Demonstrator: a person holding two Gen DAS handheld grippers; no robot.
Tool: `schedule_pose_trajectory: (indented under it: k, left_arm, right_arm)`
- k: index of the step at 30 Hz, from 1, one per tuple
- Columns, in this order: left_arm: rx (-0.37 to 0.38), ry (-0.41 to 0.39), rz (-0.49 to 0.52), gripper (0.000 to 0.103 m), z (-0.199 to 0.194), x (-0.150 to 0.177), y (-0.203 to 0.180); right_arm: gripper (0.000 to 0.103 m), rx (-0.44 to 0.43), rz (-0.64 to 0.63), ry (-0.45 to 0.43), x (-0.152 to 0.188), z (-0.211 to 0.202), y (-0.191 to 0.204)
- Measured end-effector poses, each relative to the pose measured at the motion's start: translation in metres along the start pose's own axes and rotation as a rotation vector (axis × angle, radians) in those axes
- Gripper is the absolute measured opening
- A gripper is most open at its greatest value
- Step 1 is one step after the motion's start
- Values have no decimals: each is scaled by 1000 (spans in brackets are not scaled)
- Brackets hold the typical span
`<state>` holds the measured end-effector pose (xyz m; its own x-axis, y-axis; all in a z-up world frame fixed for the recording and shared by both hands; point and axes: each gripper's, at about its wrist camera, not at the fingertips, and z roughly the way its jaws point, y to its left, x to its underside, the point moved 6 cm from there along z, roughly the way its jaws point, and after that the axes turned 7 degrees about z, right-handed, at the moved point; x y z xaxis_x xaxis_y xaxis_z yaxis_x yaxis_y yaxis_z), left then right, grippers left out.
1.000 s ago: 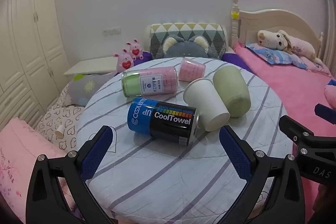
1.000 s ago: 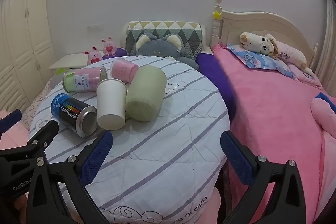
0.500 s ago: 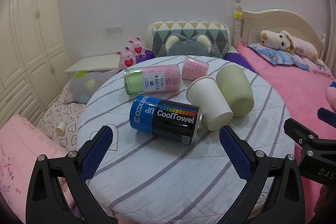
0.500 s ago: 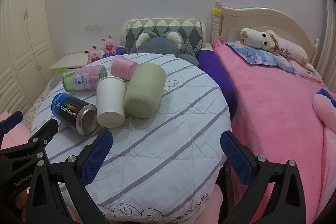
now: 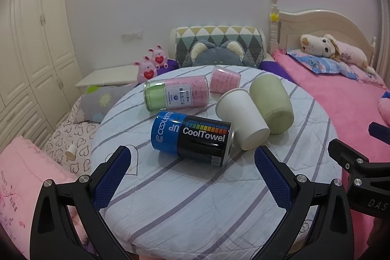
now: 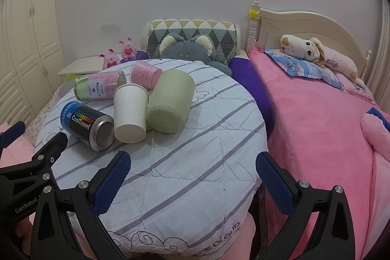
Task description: Flip cup upright
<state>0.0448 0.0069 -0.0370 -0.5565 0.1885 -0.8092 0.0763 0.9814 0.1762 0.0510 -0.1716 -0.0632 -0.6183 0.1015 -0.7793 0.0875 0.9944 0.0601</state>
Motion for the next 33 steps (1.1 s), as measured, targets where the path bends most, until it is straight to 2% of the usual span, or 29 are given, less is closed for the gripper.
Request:
schedule_pose_trajectory:
  k: [16, 27, 33]
  left_arm:
    - [-8, 50, -7, 102, 8, 2, 3]
    - [-38, 111, -37, 102, 16, 13, 8]
    - [-63, 156, -106, 102, 20, 21, 24]
  right_arm:
    - [103, 4, -2, 33, 3, 8, 1]
    - [103, -90, -57, 45, 7, 18, 17]
    - [103, -169, -165, 26, -9, 24, 40]
